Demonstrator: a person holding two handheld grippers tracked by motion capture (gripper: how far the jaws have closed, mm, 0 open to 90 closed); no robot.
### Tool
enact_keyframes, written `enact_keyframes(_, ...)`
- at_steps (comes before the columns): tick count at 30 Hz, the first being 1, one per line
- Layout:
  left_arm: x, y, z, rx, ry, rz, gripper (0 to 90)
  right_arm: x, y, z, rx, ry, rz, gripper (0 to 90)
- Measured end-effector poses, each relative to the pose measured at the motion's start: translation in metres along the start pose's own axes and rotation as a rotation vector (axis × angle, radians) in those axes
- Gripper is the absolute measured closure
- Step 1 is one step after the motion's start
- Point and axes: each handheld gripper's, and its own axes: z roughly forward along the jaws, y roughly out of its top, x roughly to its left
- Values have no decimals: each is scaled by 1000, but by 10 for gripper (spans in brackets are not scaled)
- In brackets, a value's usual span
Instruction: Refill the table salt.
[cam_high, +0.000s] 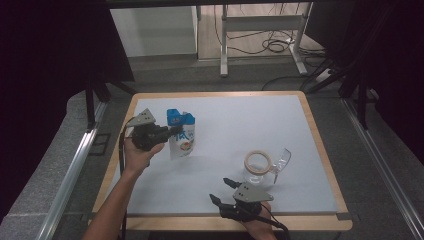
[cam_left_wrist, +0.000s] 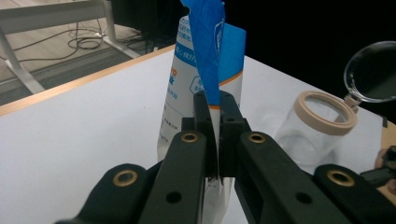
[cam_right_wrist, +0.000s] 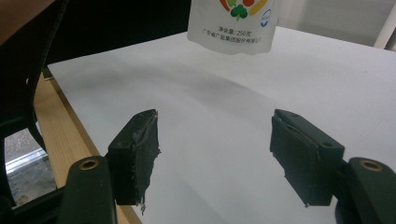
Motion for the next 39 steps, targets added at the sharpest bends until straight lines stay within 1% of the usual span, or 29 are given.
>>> enact_keyframes(2,-4,1,-1,-2,-8,2,900,0,0,1,4,-3,-2,328)
enact_keyframes(4,-8,1,-3,-12,-29,1,900,-1,0,3,5,-3,1,328)
enact_keyframes(9,-20,2,-4,-16,-57,17,900,-1,-1,7,9,-10,-1,328)
enact_keyframes(14,-29,2,-1,-10,-85,29,900,-1,-1,12,16,-13,3,326)
enact_keyframes(17,-32,2,1,-10,-100,25,900,-1,0,15,13,-20,0,324)
enact_keyframes(22,-34,2,5,-10,-100,26,900,-3,1,18,12,-28,10,320)
enact_keyframes(25,-34,1,7,-6,-98,25,900,-4,1,20,14,-36,6,320)
enact_keyframes(30,-35,1,9,0,-95,24,900,-7,0,22,27,-44,19,318)
enact_keyframes(31,-36,1,9,1,-98,23,900,-8,0,23,24,-44,22,318)
enact_keyframes(33,-38,1,9,0,-103,24,900,-8,0,24,37,-51,22,317)
enact_keyframes(36,-42,3,8,-6,-122,21,900,-8,0,28,44,-67,22,309)
enact_keyframes(39,-48,6,5,-11,-140,25,900,-9,0,31,45,-80,12,296)
